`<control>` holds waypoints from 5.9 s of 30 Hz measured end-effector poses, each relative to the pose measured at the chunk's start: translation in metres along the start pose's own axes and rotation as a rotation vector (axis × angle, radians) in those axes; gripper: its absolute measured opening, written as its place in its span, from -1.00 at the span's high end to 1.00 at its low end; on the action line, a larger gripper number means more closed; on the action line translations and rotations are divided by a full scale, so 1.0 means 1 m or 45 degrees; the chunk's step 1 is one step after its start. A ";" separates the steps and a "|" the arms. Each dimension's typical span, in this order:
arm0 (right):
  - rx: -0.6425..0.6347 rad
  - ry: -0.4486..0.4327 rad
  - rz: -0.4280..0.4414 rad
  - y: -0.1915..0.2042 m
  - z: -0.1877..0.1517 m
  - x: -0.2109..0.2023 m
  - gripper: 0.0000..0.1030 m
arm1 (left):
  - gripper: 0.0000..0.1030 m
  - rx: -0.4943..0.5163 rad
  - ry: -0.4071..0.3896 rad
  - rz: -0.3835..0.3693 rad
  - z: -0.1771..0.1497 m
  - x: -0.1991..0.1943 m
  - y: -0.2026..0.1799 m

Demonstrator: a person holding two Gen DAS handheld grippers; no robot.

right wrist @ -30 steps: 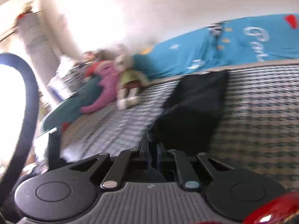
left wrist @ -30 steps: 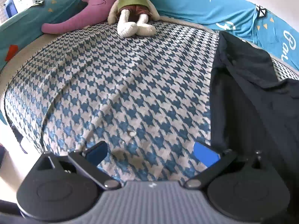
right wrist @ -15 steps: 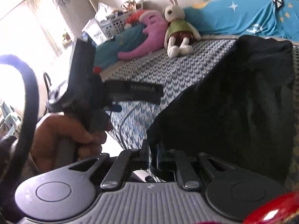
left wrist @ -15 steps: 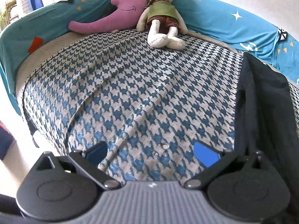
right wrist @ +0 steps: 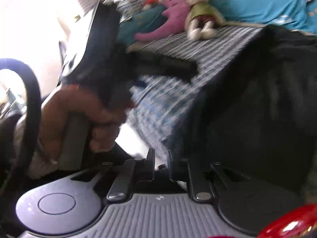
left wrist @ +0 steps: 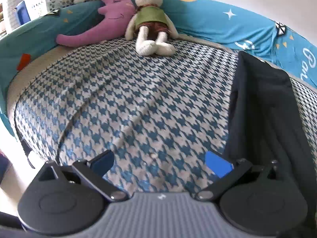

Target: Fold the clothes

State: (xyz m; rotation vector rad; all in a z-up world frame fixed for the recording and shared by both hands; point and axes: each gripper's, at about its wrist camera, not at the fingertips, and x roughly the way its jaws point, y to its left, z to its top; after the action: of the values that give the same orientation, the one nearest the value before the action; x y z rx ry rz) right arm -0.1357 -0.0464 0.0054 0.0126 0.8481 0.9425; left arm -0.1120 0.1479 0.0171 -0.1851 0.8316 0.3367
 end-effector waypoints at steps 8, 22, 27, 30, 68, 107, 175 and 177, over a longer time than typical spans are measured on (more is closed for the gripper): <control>0.251 -0.151 -0.322 -0.052 0.006 -0.045 0.71 | -0.99 0.099 -0.003 -0.046 -0.009 0.000 -0.022; 0.644 -0.240 -0.481 -0.110 -0.001 -0.062 0.57 | -0.99 0.250 -0.008 -0.112 -0.027 -0.006 -0.056; 0.682 -0.278 -0.464 -0.118 0.004 -0.051 0.57 | -0.99 0.281 0.011 -0.115 -0.036 -0.006 -0.059; 0.678 -0.295 -0.455 -0.120 0.009 -0.044 0.57 | -0.99 0.287 0.024 -0.114 -0.041 -0.004 -0.059; 0.597 -0.146 -0.333 -0.076 -0.043 -0.083 0.38 | -0.99 0.224 0.122 -0.150 -0.059 -0.017 -0.044; 0.472 -0.154 -0.340 -0.120 0.037 -0.093 0.63 | -0.99 0.188 0.073 -0.152 -0.032 -0.028 -0.051; 0.533 0.064 -0.293 -0.181 0.063 -0.043 0.96 | -0.99 0.556 0.076 -0.416 -0.076 -0.030 -0.137; 0.518 0.058 -0.340 -0.179 0.062 -0.049 0.94 | -1.00 0.598 0.077 -0.415 -0.082 -0.033 -0.136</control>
State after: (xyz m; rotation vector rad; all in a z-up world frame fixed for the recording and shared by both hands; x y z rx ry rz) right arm 0.0159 -0.1696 0.0147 0.2246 1.0443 0.5116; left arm -0.1397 -0.0096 -0.0084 0.1096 0.9020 -0.1739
